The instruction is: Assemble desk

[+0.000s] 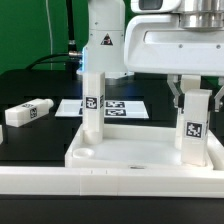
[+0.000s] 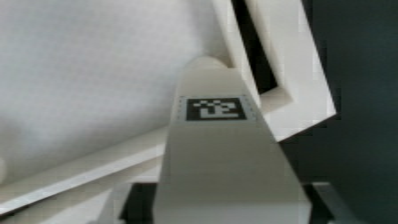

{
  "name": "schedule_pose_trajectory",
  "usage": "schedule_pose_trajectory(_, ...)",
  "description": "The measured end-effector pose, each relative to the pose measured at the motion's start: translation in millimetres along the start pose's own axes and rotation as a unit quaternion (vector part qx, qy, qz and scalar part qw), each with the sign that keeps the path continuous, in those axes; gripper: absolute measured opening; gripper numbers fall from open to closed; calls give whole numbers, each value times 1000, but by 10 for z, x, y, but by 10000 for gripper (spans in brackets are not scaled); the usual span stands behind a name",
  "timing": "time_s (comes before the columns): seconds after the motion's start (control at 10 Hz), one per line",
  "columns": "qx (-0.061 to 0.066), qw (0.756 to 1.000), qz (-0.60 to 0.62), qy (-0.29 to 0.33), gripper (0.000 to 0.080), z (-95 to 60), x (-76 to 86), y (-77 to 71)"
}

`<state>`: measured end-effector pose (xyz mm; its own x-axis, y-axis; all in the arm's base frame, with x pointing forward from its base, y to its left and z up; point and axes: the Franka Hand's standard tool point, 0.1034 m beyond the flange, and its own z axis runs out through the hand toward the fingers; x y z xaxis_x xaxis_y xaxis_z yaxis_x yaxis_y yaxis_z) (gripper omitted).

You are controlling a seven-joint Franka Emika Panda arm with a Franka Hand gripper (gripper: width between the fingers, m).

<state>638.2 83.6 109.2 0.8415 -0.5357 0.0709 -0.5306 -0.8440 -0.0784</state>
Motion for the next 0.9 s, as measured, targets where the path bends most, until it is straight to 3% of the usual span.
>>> schedule_pose_trajectory(0.4,1,981,192,-4,289,6,-19,-4)
schedule_pose_trajectory(0.7,1,970,243,-5,289,9,-22,-5)
schedule_pose_trajectory(0.8,1,971,241,-5,503,9,-21,-4)
schedule_pose_trajectory(0.9,1,971,241,-5,503,9,-21,-4)
